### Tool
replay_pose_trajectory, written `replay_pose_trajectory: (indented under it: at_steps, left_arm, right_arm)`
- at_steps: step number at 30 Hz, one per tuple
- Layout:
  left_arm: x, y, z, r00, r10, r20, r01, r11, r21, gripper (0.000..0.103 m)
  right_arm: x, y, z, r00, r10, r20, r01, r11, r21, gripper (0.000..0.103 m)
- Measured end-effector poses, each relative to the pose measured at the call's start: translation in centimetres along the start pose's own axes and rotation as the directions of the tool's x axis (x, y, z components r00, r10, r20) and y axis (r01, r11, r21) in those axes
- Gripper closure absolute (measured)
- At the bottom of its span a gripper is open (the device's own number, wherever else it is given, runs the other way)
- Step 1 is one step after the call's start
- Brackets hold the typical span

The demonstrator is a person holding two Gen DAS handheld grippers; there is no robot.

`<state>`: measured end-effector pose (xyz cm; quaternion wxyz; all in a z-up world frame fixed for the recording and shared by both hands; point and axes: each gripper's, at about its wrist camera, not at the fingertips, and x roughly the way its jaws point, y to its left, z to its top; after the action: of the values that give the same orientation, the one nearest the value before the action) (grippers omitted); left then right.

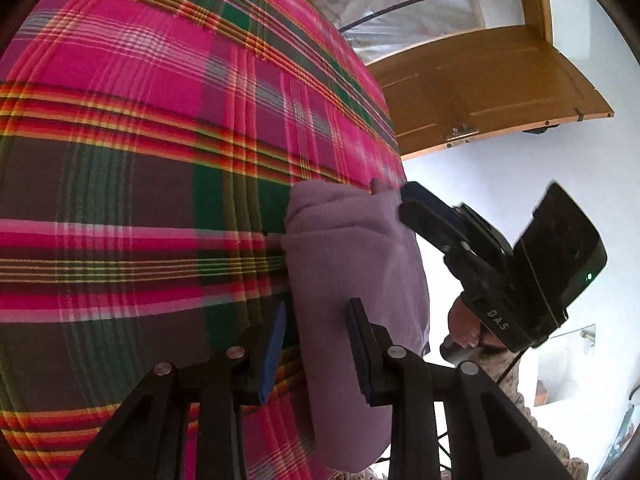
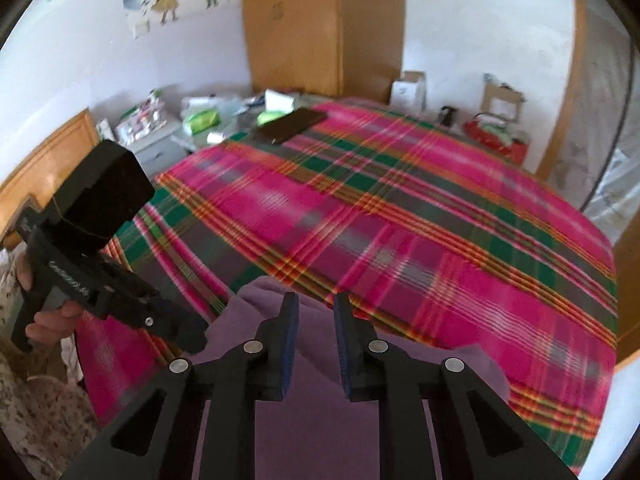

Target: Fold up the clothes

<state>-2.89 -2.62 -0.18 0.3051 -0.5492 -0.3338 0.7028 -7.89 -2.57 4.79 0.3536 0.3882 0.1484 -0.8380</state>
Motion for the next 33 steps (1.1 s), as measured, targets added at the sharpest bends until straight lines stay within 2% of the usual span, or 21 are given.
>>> replay_pose_trajectory:
  at_steps: [7, 12, 20, 23, 29, 33]
  left_arm:
    - [0.0, 0.1, -0.8, 0.999, -0.032, -0.032, 0.034, 0.999, 0.038, 0.072]
    - [0.1, 0.5, -0.9, 0.997, -0.061, -0.043, 0.062, 0.997, 0.039, 0.072]
    - [0.8, 1.0, -0.7, 0.994, -0.090, -0.065, 0.093, 0.995, 0.037, 0.072]
    - [1.1, 1.1, -0.6, 0.992, -0.105, -0.069, 0.108, 0.994, 0.030, 0.072]
    - [0.9, 1.1, 0.1, 0.990, -0.117, -0.084, 0.120, 0.992, 0.036, 0.072]
    - [1.7, 1.0, 0.6, 0.988, -0.126, -0.095, 0.129, 0.991, 0.034, 0.072]
  right_arm:
    - [2.5, 1.9, 1.3, 0.989, 0.067, -0.128, -0.088, 0.983, -0.164, 0.084]
    - [3.9, 3.6, 2.1, 0.971, 0.034, -0.236, -0.110, 0.942, -0.316, 0.084]
    - [5.6, 4.9, 2.9, 0.935, 0.033, -0.354, -0.189, 0.890, -0.416, 0.085]
    - [6.1, 5.2, 3.1, 0.923, 0.022, -0.384, -0.205, 0.872, -0.445, 0.085]
    - [6.0, 6.0, 3.3, 0.911, 0.003, -0.412, -0.222, 0.846, -0.484, 0.098]
    - [5.7, 5.8, 3.8, 0.928, -0.005, -0.372, -0.183, 0.864, -0.468, 0.101]
